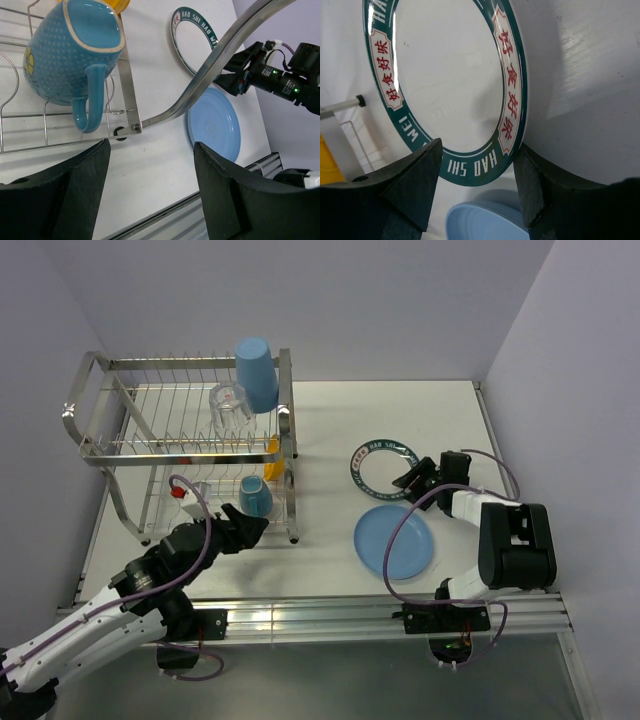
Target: Load the mixed dishes into the dish rack
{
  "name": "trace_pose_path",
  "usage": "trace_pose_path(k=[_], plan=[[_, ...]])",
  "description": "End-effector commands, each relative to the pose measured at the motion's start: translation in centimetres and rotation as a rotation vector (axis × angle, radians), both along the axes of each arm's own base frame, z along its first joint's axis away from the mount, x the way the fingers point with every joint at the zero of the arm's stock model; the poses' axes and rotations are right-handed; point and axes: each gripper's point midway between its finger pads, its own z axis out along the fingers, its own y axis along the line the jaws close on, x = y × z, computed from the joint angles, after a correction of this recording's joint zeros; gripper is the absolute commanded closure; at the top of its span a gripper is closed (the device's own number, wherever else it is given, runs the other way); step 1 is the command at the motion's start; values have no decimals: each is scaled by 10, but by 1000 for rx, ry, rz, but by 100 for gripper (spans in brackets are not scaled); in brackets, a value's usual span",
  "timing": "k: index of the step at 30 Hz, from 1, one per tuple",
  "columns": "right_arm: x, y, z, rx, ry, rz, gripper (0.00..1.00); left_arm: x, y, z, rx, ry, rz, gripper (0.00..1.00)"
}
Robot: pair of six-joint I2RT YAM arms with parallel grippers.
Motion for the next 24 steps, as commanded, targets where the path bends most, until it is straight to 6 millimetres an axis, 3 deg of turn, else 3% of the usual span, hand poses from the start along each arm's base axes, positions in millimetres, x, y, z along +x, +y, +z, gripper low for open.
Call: trace_pose_path(k=[1, 4, 5, 7, 11, 16, 17, 19, 20, 21, 23, 24], plan=[[-1, 0, -9, 17, 52, -21, 40, -3, -4, 32, -69, -43, -25, 27], [5, -2, -7, 9, 53, -28, 67, -3, -3, 33, -69, -45, -26, 28], [4, -4, -8, 2, 61, -36, 86, -3, -3, 33, -69, -45, -26, 28], [8, -8, -5, -18, 51, -51, 100, -5, -4, 36, -73, -44, -35, 28], [11, -8, 11, -31, -15, -36, 100, -10, -6, 51, -96, -58, -69, 30], [11, -1, 69, -16, -184, 7, 100, -26, -19, 88, -169, -113, -188, 28], [6, 1, 76, -12, -187, 20, 100, -28, -23, 97, -190, -133, -209, 28], [0, 2, 110, -25, -277, 30, 100, -33, -31, 110, -207, -153, -266, 29], [-11, 3, 112, -30, -260, 43, 100, -34, -33, 116, -211, -166, -280, 29], [-19, 6, 131, -29, -313, 58, 100, -34, -35, 121, -213, -173, -290, 29], [-36, 9, 142, -48, -318, 100, 100, -32, -43, 120, -192, -161, -312, 29], [-45, 11, 157, -56, -358, 118, 100, -32, -45, 121, -186, -164, -319, 29]])
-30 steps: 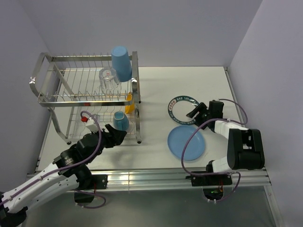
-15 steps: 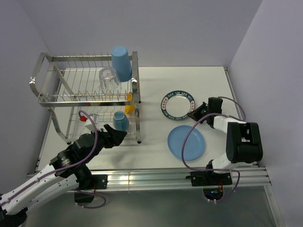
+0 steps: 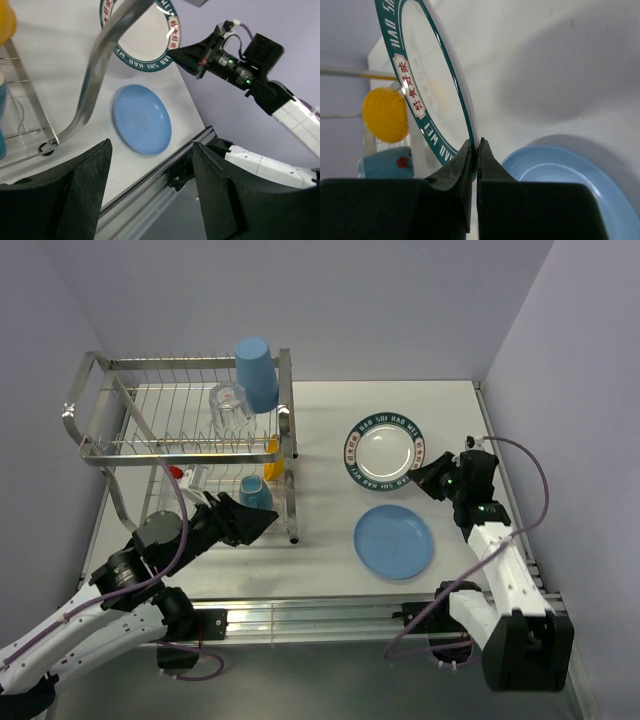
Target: Load the mixed dishes into the dish rack
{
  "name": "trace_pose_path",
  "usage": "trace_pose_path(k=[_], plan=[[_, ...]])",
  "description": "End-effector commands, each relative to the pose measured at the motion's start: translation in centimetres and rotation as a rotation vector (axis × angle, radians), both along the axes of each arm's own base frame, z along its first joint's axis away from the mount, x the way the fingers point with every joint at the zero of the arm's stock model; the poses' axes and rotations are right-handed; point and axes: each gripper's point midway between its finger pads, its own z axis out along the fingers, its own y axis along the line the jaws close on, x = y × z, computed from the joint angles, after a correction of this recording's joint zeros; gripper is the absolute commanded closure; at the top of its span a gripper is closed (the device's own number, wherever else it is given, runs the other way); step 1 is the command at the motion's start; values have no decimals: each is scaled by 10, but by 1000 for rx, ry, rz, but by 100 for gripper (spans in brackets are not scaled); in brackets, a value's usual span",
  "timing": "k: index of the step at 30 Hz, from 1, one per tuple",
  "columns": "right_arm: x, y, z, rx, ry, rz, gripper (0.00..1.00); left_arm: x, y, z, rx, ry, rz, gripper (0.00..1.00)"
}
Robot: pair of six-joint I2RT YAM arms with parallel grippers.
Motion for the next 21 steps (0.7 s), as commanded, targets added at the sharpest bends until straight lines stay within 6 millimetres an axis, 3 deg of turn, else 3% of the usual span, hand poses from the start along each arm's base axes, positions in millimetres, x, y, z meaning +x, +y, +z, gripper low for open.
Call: trace_pose_path(k=[1, 8, 13, 21], plan=[[-31, 12, 41, -30, -61, 102, 100, -3, -17, 22, -8, -56, -87, 29], [-109, 40, 82, -9, -157, 295, 100, 1, -33, 28, -22, -78, -124, 29], [-154, 66, 93, 96, -155, 461, 100, 4, -42, 32, -3, -89, -148, 27], [-187, 94, 107, 223, -175, 626, 100, -4, -49, 39, -5, -111, -207, 26]])
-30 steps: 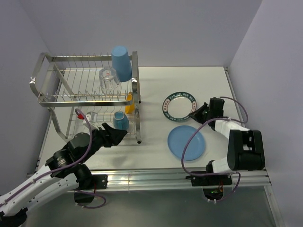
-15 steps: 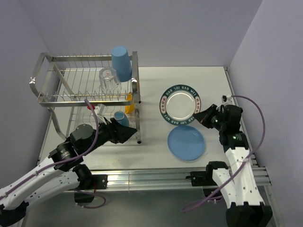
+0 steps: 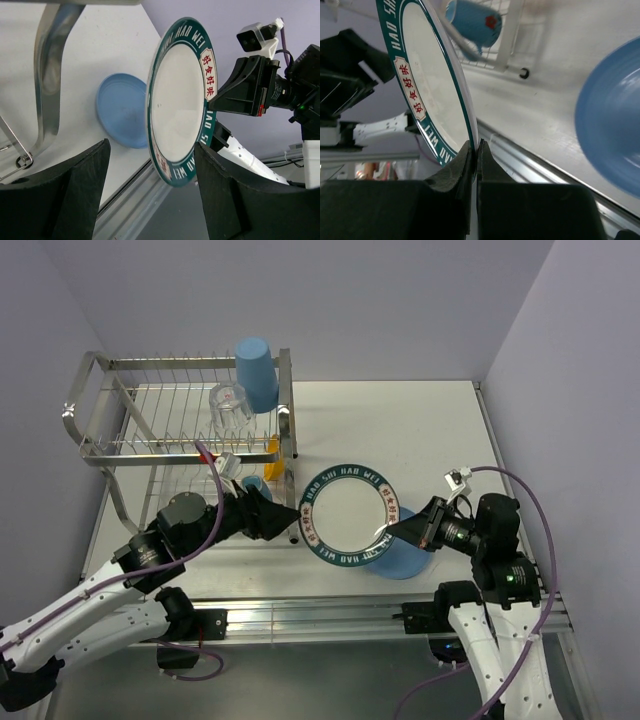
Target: Load the mixed dishes into the dish rack
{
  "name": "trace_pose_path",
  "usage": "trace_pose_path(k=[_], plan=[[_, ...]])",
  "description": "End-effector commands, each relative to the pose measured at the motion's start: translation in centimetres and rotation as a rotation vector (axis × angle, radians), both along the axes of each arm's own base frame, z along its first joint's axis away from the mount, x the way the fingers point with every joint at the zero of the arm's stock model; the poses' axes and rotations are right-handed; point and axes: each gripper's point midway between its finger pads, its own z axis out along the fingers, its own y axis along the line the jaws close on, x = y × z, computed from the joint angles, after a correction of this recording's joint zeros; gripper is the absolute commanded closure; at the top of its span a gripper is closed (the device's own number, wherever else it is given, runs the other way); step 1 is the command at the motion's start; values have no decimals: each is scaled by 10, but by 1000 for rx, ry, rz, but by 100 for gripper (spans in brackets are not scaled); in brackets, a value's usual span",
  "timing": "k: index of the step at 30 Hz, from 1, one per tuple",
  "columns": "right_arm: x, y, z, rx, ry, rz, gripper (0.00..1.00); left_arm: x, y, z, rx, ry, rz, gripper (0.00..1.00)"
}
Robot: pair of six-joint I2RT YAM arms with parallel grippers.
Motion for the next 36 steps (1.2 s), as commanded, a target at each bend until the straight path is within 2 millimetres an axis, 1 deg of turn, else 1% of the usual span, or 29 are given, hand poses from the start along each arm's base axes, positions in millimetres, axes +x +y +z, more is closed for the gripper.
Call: trace_pose_path(k=[1, 3, 8, 9, 11, 15, 16, 17, 18, 20, 21, 22, 23, 24, 25, 26, 27, 28, 29, 30, 31, 32, 33, 34, 35, 36], plan=[[-17, 17, 25, 93, -44, 119, 100, -9, -5, 33, -65, -84, -60, 26], [-23, 22, 31, 123, -42, 161, 100, -12, -5, 34, -67, -89, -66, 26], [-31, 32, 42, 182, -43, 232, 100, -16, -3, 35, -75, -97, -74, 26], [-31, 33, 47, 197, -53, 238, 100, -18, -2, 37, -84, -103, -83, 26], [-34, 37, 50, 208, -48, 261, 100, -23, -4, 39, -97, -112, -110, 26], [-36, 43, 62, 219, -65, 293, 100, -33, -6, 48, -128, -135, -162, 27], [-35, 45, 64, 222, -65, 292, 100, -34, -7, 49, -130, -137, -171, 28], [-39, 49, 65, 229, -62, 319, 100, -36, -7, 51, -135, -141, -180, 29], [-40, 52, 71, 244, -70, 329, 100, -40, -9, 53, -140, -143, -203, 30], [-37, 56, 73, 244, -70, 324, 100, -44, -10, 60, -156, -156, -229, 37], [-43, 62, 77, 252, -74, 362, 100, -49, -12, 64, -162, -161, -258, 41], [-43, 66, 78, 252, -66, 373, 100, -51, -12, 72, -174, -173, -268, 54], [-41, 68, 84, 254, -81, 361, 100, -51, -13, 73, -169, -170, -275, 61], [-46, 74, 89, 262, -81, 394, 100, -54, -15, 75, -166, -174, -292, 80], [-47, 76, 94, 263, -91, 400, 100, -56, -14, 84, -174, -185, -301, 91], [-47, 76, 106, 266, -116, 394, 100, -56, -15, 86, -170, -183, -307, 100], [-51, 78, 111, 265, -129, 413, 100, -58, -15, 91, -174, -191, -313, 100], [-50, 80, 114, 262, -132, 414, 100, -60, -13, 103, -189, -213, -321, 100], [-51, 79, 126, 268, -157, 417, 100, -61, -11, 108, -192, -224, -319, 100], [-49, 79, 128, 261, -165, 411, 87, -61, -8, 115, -190, -249, -313, 100], [-48, 78, 132, 255, -176, 404, 73, -62, -2, 136, -213, -293, -295, 100], [-49, 76, 145, 256, -210, 397, 61, -62, 2, 148, -219, -321, -280, 100], [-49, 74, 146, 242, -216, 394, 41, -61, 7, 154, -211, -333, -264, 100], [-47, 73, 150, 235, -225, 379, 33, -63, 16, 180, -230, -390, -241, 100], [-49, 70, 161, 239, -254, 367, 24, -59, 21, 190, -227, -411, -204, 100], [-49, 67, 162, 228, -255, 349, 1, -58, 26, 199, -226, -431, -187, 100]])
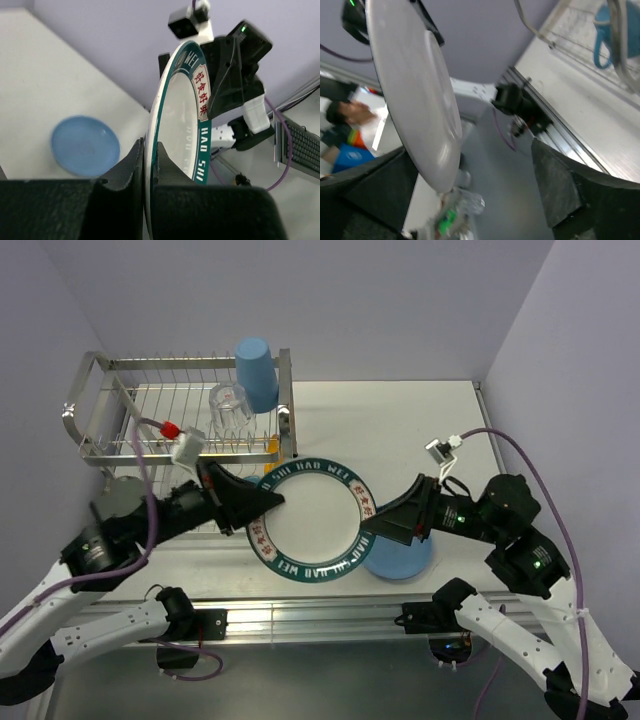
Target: Load the mixed dishes into the dish rack
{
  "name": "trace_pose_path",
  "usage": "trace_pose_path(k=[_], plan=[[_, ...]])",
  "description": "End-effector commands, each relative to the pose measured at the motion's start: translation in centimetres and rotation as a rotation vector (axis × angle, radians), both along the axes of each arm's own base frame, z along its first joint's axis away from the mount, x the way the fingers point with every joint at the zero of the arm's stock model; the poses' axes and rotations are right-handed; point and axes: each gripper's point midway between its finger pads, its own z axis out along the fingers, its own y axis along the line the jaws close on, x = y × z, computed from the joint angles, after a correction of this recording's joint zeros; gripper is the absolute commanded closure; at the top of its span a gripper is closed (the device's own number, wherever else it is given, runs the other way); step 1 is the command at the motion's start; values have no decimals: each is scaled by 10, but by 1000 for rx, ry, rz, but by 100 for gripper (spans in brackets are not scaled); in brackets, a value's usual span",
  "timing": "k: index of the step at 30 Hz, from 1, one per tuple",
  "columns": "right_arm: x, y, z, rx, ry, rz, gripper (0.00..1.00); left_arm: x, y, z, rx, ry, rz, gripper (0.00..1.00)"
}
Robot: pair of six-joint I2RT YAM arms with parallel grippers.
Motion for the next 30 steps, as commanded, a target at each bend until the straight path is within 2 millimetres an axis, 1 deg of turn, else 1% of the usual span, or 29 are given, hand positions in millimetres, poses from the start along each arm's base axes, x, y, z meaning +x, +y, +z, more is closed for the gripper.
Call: trace_pose_path(k=[1, 2, 3, 4, 5, 6, 7, 8, 9, 10, 11, 12, 13, 14, 15, 16, 17, 18, 19, 20, 21, 22, 24, 25, 27, 30], plan=[[3, -13, 37, 45, -114, -98, 0, -15, 34, 104, -172, -245, 45, 100], [2, -20, 46, 50, -139, -132, 0, -8, 41, 115, -184, -260, 99, 100], [3, -24, 44, 36, -135, -160, 0, -5, 46, 123, -185, -275, 132, 100], [5, -31, 48, 37, -149, -206, 0, -6, 59, 144, -211, -322, 173, 100], [4, -35, 52, 36, -168, -222, 0, 1, 62, 151, -209, -336, 213, 100], [4, -37, 49, 23, -158, -232, 0, 12, 71, 159, -210, -342, 294, 100], [4, -39, 49, 21, -158, -241, 0, 13, 83, 174, -210, -388, 344, 100], [5, -39, 46, 14, -154, -250, 0, 22, 85, 179, -197, -402, 390, 100], [5, -39, 43, 10, -149, -249, 0, 33, 96, 185, -192, -409, 478, 100], [5, -39, 40, 8, -146, -248, 0, 36, 107, 195, -178, -462, 535, 100], [7, -38, 32, -9, -131, -247, 0, 42, 114, 203, -185, -484, 592, 100], [8, -37, 28, -15, -124, -243, 0, 48, 122, 208, -180, -498, 648, 100], [9, -36, 24, -21, -117, -243, 0, 59, 139, 210, -141, -522, 765, 100], [11, -34, 13, -38, -100, -238, 0, 66, 147, 217, -147, -535, 835, 100], [13, -33, 10, -42, -97, -237, 0, 72, 154, 218, -134, -540, 892, 100], [13, -32, 5, -48, -90, -236, 0, 79, 167, 218, -71, -574, 980, 100], [17, -31, -4, -66, -75, -238, 0, 82, 170, 225, -75, -589, 1018, 100], [18, -30, -8, -71, -70, -234, 0, 84, 176, 228, -49, -605, 1055, 100], [20, -28, -15, -84, -56, -230, 0, 83, 185, 234, -59, -604, 1096, 100], [21, -27, -20, -90, -49, -226, 0, 85, 195, 235, -55, -585, 1153, 100], [22, -25, -21, -88, -49, -227, 0, 83, 206, 240, -65, -588, 1197, 100], [24, -24, -28, -96, -36, -223, 0, 81, 213, 243, -80, -585, 1222, 100], [24, -21, -30, -87, -33, -212, 0, 74, 233, 248, -102, -574, 1279, 100], [26, -19, -35, -93, -24, -209, 0, 74, 237, 247, -90, -568, 1301, 100], [28, -18, -37, -94, -20, -207, 0, 76, 251, 242, -18, -536, 1376, 100], [29, -16, -39, -92, -18, -202, 0, 80, 257, 231, 66, -511, 1427, 100]])
